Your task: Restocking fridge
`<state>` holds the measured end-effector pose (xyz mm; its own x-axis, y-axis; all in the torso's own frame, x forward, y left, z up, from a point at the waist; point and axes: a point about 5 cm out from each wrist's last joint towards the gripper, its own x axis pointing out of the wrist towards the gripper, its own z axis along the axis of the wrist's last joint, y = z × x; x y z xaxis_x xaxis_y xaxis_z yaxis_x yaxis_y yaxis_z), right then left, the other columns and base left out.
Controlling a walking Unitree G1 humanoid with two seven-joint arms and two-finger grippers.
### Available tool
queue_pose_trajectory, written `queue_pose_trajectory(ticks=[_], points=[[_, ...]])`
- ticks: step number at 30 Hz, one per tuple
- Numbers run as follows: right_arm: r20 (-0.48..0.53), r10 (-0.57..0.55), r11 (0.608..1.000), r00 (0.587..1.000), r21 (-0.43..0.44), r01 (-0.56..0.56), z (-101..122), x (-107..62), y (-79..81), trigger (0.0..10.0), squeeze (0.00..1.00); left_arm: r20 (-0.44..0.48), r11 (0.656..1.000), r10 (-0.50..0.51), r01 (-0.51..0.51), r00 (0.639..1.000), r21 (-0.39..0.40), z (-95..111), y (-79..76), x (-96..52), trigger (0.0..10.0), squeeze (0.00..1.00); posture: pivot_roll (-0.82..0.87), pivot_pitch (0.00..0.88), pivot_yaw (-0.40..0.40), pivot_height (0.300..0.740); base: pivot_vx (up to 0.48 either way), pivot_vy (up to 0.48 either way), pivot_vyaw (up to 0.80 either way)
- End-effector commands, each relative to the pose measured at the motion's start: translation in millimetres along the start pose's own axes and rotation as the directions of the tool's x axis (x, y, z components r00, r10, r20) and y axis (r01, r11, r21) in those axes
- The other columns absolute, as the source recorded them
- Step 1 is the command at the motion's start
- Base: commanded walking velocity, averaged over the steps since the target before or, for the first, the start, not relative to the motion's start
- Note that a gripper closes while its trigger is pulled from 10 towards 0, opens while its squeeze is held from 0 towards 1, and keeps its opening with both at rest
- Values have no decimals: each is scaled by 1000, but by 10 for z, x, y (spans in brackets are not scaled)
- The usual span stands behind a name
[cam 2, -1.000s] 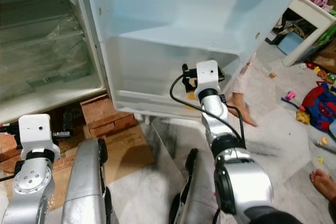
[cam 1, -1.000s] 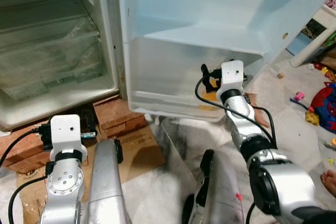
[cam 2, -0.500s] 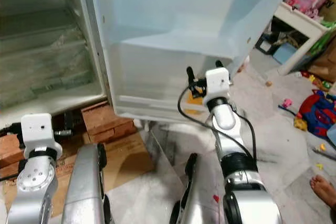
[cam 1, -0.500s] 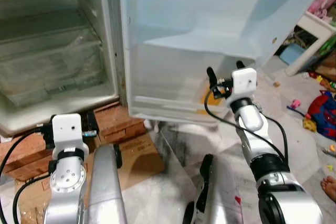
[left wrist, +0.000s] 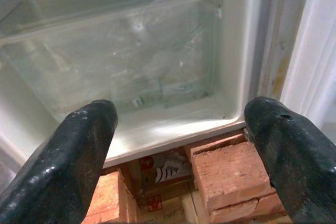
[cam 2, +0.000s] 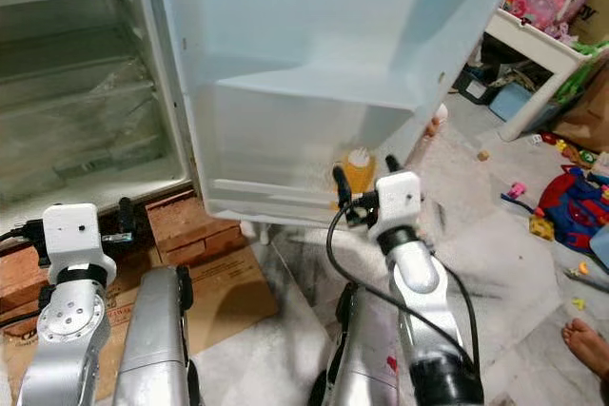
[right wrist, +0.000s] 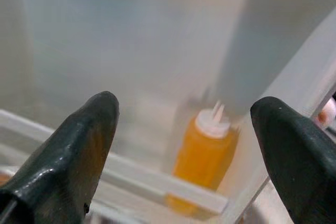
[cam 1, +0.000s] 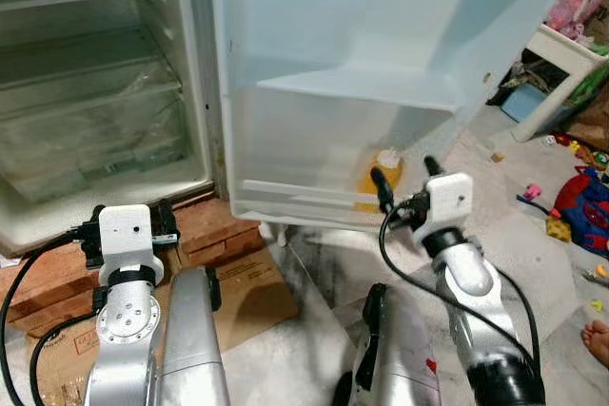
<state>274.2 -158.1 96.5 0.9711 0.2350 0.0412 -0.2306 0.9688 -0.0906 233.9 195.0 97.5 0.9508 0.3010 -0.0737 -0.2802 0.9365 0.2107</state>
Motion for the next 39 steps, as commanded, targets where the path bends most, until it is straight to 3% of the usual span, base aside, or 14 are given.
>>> queue_pose_trajectory(ticks=[1, 4, 6, 14, 19, 39], points=[[2, 11, 1000, 1000, -4, -11, 61, 4, 0, 10000, 1000, 2, 1000, -3, 3, 1000, -1, 0, -45, 4, 10000, 0, 77, 0, -94, 472, 0, -270, 0], [-17, 17, 1000, 1000, 16, -17, 55, 8, 11, 10000, 725, 3, 1000, 0, 0, 1000, 0, -2, -41, 7, 10000, 0, 81, 0, -93, 472, 0, -275, 0], [-29, 26, 999, 999, 23, -26, 50, 13, 18, 10000, 0, 4, 1000, 1, -1, 1000, 2, -2, -38, 8, 10000, 0, 82, 0, -95, 472, 0, -274, 0], [-49, 83, 996, 995, 39, -81, 68, 67, 98, 10000, 0, 11, 1000, 10, -10, 1000, -5, -1, -36, 17, 10000, 0, 84, 0, -95, 472, 0, -200, 0], [-26, 136, 985, 990, 107, -133, 128, 105, 155, 10000, 0, 13, 1000, 5, -5, 1000, -7, -2, -37, 22, 10000, 0, 87, 0, -95, 472, 0, 0, 0], [0, 145, 980, 989, 139, -144, 213, 146, 136, 10000, 0, 27, 1000, -20, 20, 999, -16, 11, -81, 29, 10000, 0, 80, 0, -95, 602, 0, 0, 0]])
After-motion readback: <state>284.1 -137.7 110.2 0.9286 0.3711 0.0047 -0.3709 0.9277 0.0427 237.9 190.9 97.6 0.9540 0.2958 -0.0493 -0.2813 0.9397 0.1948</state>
